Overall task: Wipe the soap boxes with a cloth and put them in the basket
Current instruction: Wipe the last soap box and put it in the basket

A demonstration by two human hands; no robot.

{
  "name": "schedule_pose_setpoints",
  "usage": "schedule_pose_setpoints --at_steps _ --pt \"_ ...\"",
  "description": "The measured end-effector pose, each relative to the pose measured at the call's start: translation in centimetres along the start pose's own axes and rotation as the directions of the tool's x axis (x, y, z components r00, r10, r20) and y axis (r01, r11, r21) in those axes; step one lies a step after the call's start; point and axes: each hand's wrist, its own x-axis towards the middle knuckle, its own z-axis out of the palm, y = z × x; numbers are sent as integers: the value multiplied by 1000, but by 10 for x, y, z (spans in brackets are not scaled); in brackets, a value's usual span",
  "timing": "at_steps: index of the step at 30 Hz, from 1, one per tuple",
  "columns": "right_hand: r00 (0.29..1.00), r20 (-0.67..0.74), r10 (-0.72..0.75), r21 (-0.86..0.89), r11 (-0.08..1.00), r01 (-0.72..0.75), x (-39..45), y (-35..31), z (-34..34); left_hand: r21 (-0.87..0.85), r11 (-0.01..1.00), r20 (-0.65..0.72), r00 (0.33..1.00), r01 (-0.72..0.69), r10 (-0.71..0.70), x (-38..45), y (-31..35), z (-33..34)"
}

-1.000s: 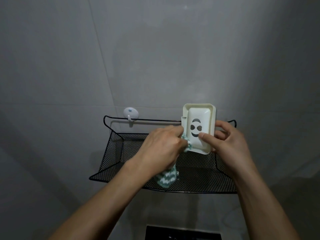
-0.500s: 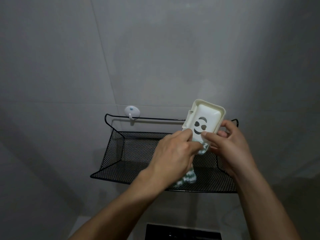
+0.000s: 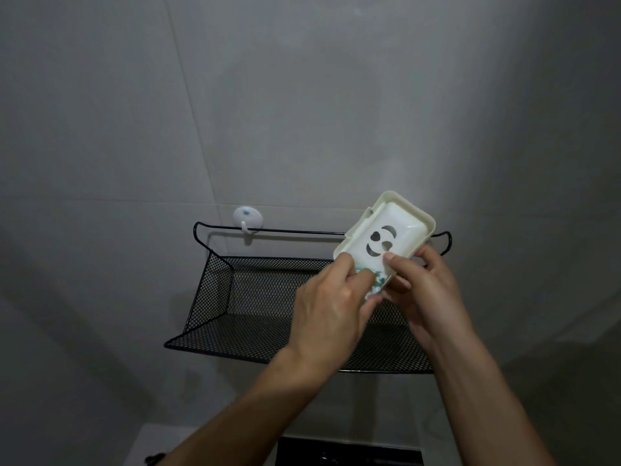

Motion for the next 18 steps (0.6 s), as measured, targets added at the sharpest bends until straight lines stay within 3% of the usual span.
schedule_pose_setpoints --at_steps 4,10,14,18 --pt "1000 15 7 -46 999 -6 2 -4 -3 -1 985 41 984 -172 171 6 -18 -9" --pt "994 106 23 -196 981 -1 4 -26 -23 187 910 98 929 -369 357 21 -50 -29" --pt "987 151 53 -361 932 6 8 -31 -32 176 914 99 930 -366 354 27 -60 -39" --pt "988 154 30 -404 914 35 7 -26 -30 150 964 36 975 -221 218 24 -56 -40"
